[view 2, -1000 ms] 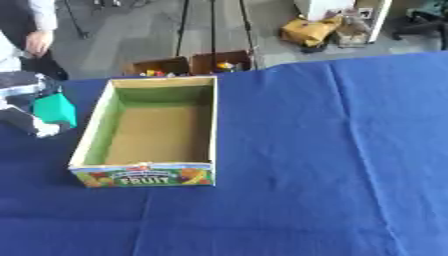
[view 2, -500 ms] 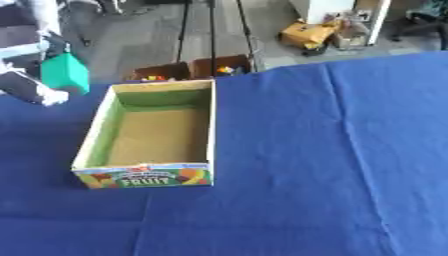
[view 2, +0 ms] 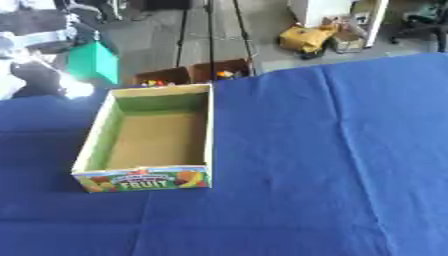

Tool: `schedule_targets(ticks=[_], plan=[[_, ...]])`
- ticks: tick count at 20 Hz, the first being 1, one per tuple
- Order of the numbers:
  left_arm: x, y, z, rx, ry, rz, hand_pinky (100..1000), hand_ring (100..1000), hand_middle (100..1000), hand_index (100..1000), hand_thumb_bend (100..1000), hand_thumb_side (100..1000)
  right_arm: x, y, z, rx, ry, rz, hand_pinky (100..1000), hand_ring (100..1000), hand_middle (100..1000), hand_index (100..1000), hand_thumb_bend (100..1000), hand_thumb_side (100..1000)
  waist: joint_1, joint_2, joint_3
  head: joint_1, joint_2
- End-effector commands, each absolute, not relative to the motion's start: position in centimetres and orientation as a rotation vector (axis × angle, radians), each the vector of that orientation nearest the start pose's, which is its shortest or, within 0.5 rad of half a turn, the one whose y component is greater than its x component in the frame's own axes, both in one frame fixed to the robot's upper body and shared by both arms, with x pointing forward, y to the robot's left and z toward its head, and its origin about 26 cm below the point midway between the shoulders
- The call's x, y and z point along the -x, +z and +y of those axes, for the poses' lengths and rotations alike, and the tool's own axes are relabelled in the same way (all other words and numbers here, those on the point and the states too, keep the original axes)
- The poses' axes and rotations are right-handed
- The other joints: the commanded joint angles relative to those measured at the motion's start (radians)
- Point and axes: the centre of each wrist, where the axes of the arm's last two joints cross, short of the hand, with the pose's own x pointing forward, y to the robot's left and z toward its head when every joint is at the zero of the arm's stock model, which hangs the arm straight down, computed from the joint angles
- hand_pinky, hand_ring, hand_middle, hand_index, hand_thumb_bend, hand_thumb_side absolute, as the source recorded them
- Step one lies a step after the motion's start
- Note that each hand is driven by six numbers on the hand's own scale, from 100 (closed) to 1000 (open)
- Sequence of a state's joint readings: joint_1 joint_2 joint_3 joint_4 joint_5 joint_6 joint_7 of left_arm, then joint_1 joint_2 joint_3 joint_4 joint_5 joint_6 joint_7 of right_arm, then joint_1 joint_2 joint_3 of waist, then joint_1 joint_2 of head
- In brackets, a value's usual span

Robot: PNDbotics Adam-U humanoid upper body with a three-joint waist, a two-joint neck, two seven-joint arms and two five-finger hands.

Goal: Pick up objects on the table and place them in the box.

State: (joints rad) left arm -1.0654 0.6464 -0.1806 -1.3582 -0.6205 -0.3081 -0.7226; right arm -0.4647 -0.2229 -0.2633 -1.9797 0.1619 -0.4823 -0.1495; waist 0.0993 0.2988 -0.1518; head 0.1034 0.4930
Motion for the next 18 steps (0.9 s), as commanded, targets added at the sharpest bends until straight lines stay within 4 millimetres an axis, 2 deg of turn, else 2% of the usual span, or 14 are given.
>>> schedule_targets(ticks=[1,4,8,13,18], plan=[[-42.3,36.7,25.4,1.241,2.575,2.23,105,355,504,713,100,327,-30.7,25.4,-29.2,-0.534,-0.069,3.246,732,759,531,731,100,695,-0.003,-0.025,-0.002,0.005,-0.003],[-43.7,35.3,24.8,1.229,2.649,2.209,105,354,505,713,100,329,-30.7,25.4,-29.1,-0.523,-0.067,3.248,733,759,531,731,100,693,-0.003,-0.023,-0.008,0.007,-0.009],[-44.4,34.6,24.8,1.237,2.664,2.192,105,354,505,713,100,329,-30.7,25.4,-29.1,-0.519,-0.067,3.248,733,759,531,731,100,693,-0.003,-0.022,-0.01,0.007,-0.01],[-46.2,31.4,24.1,1.215,2.869,2.102,137,373,520,717,100,355,-30.7,25.6,-29.0,-0.504,-0.066,3.247,734,761,529,731,100,683,-0.001,-0.01,-0.021,0.014,-0.021],[-47.6,29.1,24.2,1.222,2.965,2.026,164,391,563,754,100,381,-30.7,25.6,-28.9,-0.498,-0.062,3.246,735,761,528,731,100,681,-0.001,-0.005,-0.027,0.015,-0.024]])
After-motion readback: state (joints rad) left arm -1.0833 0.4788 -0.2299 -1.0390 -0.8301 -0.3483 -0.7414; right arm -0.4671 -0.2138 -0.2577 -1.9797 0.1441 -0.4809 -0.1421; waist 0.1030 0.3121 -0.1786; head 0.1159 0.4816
